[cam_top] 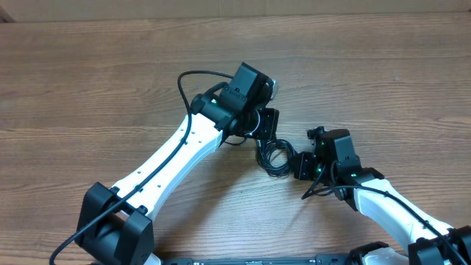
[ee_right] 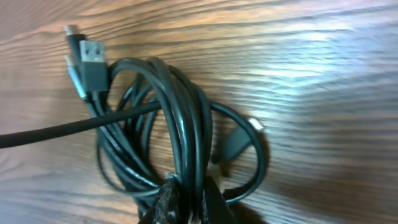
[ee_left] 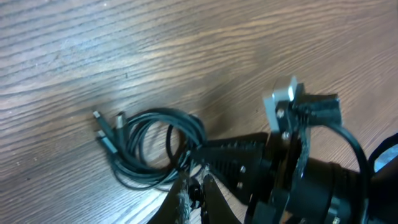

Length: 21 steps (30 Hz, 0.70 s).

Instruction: Untangle cables

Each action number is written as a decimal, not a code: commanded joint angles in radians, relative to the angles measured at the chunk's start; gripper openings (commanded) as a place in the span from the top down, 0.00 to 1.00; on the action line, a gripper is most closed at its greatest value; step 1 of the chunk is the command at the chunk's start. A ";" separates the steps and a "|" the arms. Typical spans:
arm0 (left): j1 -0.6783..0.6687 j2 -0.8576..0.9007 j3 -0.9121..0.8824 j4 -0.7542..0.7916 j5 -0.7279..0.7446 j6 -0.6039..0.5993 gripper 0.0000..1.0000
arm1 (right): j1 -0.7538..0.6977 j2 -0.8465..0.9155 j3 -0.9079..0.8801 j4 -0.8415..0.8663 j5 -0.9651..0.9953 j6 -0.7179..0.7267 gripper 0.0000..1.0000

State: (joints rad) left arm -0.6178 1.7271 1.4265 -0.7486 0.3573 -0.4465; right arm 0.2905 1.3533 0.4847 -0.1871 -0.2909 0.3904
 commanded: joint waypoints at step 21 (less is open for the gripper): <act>0.539 -0.241 -0.004 -0.237 -0.015 0.228 0.96 | 0.004 0.000 0.026 -0.069 0.212 0.112 0.96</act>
State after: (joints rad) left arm -0.1337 1.5181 1.4254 -1.0019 0.3538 -0.2501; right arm 0.2955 1.3529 0.4957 -0.2520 -0.1383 0.4976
